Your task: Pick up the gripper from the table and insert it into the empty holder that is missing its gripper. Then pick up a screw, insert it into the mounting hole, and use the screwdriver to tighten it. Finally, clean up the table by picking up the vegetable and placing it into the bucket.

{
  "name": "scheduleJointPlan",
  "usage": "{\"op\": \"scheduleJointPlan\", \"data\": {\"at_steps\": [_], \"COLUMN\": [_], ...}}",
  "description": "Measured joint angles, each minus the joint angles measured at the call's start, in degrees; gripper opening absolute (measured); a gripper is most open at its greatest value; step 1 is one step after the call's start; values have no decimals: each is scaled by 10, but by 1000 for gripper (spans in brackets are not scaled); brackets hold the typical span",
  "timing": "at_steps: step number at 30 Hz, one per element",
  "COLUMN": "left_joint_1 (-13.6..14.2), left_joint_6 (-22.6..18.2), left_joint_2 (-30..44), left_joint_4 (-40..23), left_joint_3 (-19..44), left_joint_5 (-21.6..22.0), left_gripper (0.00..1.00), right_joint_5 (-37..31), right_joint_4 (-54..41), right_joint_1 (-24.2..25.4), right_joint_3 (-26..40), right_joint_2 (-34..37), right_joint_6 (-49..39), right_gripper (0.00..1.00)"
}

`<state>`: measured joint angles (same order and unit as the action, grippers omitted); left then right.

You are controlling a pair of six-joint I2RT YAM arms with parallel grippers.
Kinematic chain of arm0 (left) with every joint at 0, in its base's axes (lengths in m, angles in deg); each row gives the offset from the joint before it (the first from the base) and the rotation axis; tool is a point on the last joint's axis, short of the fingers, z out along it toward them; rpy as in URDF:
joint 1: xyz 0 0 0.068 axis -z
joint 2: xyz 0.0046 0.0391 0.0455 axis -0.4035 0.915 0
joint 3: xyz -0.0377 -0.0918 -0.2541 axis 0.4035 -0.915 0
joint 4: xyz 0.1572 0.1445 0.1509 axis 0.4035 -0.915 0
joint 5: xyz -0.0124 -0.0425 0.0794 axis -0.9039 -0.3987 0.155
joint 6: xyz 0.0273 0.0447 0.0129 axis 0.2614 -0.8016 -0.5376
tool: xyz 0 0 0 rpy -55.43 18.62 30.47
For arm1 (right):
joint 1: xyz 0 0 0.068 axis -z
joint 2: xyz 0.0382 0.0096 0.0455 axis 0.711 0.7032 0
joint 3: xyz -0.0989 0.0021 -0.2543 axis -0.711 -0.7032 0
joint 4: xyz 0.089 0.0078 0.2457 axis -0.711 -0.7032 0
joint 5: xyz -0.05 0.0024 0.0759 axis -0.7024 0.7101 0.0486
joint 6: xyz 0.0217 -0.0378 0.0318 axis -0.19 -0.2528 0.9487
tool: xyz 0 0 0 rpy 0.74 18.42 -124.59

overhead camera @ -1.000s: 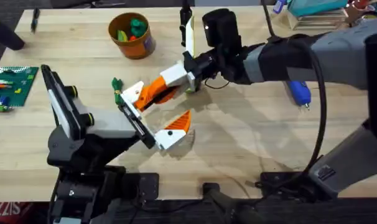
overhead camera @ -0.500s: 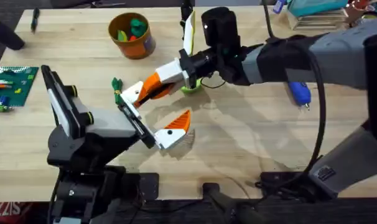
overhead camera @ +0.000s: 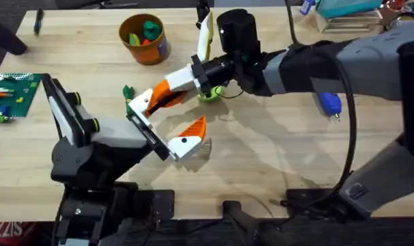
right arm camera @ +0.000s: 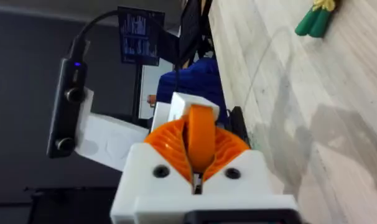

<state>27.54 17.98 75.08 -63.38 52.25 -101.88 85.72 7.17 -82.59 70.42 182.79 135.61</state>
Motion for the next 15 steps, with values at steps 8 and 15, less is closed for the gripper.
{"op": "scheduleJointPlan", "data": {"at_steps": [8,15], "left_joint_1": [-1,0], "left_joint_6": [-3,-16], "left_joint_2": [0,-1], "left_joint_4": [1,2], "left_joint_3": [0,0], "left_joint_5": [12,12], "left_gripper": [992,991], "right_joint_5": [-17,7], "right_joint_4": [-6,54], "right_joint_1": [-6,-4], "right_joint_3": [0,0], "right_joint_2": [0,16], "right_joint_6": [0,5], "right_gripper": [213,290]}}
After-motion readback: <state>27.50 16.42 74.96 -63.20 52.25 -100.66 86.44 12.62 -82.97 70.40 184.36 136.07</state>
